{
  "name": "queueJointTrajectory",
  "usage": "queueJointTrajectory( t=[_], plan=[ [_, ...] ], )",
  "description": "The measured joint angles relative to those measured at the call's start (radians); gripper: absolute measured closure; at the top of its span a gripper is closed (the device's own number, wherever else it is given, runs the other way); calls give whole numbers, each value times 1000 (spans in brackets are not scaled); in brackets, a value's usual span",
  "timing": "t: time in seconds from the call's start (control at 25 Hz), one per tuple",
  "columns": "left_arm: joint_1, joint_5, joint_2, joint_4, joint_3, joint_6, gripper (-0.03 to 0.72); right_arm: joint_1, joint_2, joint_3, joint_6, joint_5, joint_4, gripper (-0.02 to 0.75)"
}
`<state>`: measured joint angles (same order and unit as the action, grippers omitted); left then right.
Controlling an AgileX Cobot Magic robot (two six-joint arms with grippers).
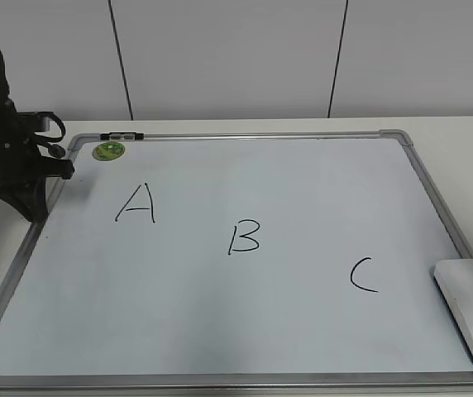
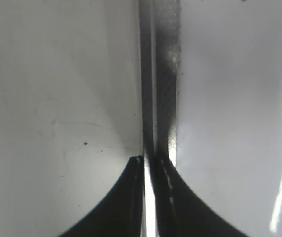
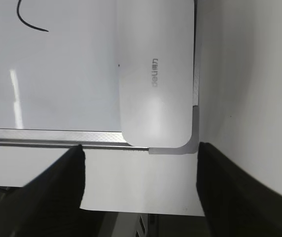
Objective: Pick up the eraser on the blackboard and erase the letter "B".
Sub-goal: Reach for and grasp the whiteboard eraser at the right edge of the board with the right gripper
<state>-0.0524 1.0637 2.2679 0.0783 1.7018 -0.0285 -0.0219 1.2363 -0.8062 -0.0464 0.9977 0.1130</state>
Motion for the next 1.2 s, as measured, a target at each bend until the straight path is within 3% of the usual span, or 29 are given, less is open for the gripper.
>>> queueJointTrajectory(
  t=[0.08,0.24,0.32,0.8,1.2],
  plan=[
    [0,0,0,0,0,0,648,0,49,0,0,-14,-6,207],
    [0,0,0,0,0,0,644,0,151,-8,-2,-24,-19,94],
    [0,0,0,0,0,0,643,0,198,-22,-4,-38,-21,75],
    [0,2,0,0,0,0,641,-67,386,-101,69,-119,-97,69],
    [0,2,0,2,0,0,639,-69,466,-101,112,-170,-131,70]
  ],
)
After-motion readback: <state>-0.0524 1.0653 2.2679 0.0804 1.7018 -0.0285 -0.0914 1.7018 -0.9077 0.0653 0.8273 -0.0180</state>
